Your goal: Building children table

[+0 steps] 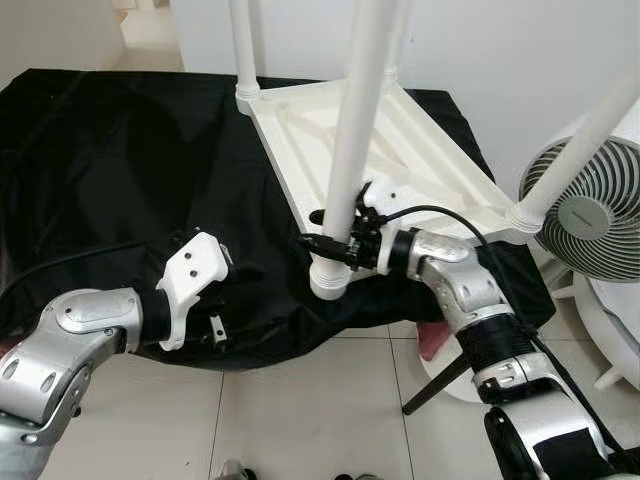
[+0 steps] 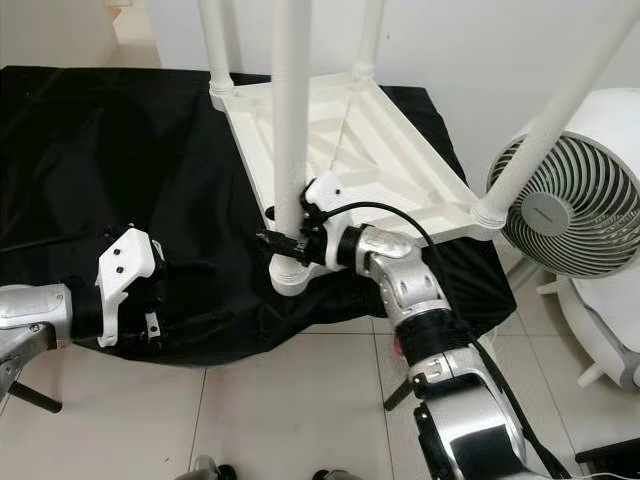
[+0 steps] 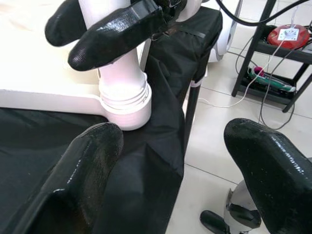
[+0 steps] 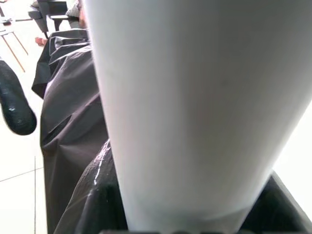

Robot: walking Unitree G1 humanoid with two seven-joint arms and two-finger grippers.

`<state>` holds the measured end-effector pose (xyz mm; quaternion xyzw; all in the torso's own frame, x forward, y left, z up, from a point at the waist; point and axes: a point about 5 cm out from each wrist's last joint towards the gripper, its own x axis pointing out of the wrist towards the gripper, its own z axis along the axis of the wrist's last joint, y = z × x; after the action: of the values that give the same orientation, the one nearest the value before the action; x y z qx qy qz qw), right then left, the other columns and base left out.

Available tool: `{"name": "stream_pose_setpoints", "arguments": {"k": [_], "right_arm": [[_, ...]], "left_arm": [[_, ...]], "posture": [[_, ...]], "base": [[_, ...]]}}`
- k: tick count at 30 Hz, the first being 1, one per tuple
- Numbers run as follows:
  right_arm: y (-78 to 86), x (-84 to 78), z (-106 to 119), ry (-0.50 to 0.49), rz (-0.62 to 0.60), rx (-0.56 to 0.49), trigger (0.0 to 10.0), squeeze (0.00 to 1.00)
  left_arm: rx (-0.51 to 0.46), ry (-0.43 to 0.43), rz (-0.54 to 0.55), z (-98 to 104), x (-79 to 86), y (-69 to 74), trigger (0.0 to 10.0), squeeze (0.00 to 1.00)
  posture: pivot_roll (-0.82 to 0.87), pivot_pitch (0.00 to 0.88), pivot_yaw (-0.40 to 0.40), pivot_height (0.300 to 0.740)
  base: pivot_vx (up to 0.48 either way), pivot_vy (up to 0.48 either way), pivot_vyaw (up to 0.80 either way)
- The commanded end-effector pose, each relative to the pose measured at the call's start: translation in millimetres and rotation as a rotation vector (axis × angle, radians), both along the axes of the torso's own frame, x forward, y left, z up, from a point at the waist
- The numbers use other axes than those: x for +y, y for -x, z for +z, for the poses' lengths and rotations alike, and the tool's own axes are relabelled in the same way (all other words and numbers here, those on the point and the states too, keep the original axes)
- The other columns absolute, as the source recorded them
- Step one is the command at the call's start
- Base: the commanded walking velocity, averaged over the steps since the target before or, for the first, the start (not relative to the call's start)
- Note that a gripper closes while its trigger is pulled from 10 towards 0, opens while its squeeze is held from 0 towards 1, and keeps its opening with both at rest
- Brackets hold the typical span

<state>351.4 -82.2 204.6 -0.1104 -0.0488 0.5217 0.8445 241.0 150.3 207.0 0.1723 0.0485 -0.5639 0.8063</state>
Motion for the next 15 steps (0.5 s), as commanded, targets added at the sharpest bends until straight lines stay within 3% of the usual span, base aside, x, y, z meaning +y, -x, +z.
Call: {"name": "stream_pose_setpoints", "arguments": {"k": [1,5,8,10,11,12,13,14,15], "right_arm": [[-1.7,0.1,-9.0,0.035,-0.024,0.026,0.0,0.00],[-1.1,-1.1,-19.9,0.050,-0.129,0.044,0.0,0.00],[-1.0,-1.2,-28.8,0.003,-0.406,0.058,0.0,0.00],[-1.6,-1.7,-29.8,-0.007,-0.468,0.048,0.0,0.00],[-2.0,-3.1,-31.6,-0.043,-0.571,0.063,0.0,0.00],[-2.0,-3.1,-31.6,-0.043,-0.571,0.063,0.0,0.00],[-1.0,-7.4,-32.8,-0.091,-0.761,0.059,0.0,0.00],[-1.0,-7.4,-32.8,-0.091,-0.761,0.059,0.0,0.00],[2.7,-12.8,-33.7,-0.182,-0.954,0.081,0.0,0.00]], "left_arm": [[0.002,-0.009,0.009,-1.2,1.0,1.3,10.0,0.00],[0.000,-0.004,0.023,-0.9,1.7,-0.5,10.0,0.00],[-0.001,0.003,0.043,-0.8,2.0,-4.0,10.0,0.00],[-0.002,0.005,0.049,-0.6,2.0,-4.7,10.0,0.00],[-0.002,0.006,0.053,-0.5,2.1,-5.2,10.0,0.00],[-0.002,0.006,0.053,-0.5,2.1,-5.2,10.0,0.00],[-0.003,0.006,0.063,-0.7,2.6,-6.6,10.0,0.00],[-0.003,0.006,0.063,-0.7,2.6,-6.6,10.0,0.00],[-0.004,0.007,0.071,-0.7,3.0,-8.6,10.0,0.00]], "posture": [[0.04,0.103,-0.022,0.740],[0.03,0.108,-0.021,0.740],[0.03,0.112,-0.019,0.740],[0.03,0.112,-0.019,0.740],[0.02,0.114,-0.018,0.740],[0.02,0.114,-0.018,0.740],[0.02,0.117,-0.015,0.740],[0.02,0.117,-0.015,0.740],[0.02,0.119,-0.012,0.740]], "base": [[0.000,0.000,0.00],[0.000,0.000,0.00],[0.000,0.000,0.00],[0.000,0.000,0.00],[0.000,0.000,0.00],[0.000,0.000,0.00],[0.000,0.000,0.00],[0.000,0.000,0.00],[0.000,0.000,0.00]]}}
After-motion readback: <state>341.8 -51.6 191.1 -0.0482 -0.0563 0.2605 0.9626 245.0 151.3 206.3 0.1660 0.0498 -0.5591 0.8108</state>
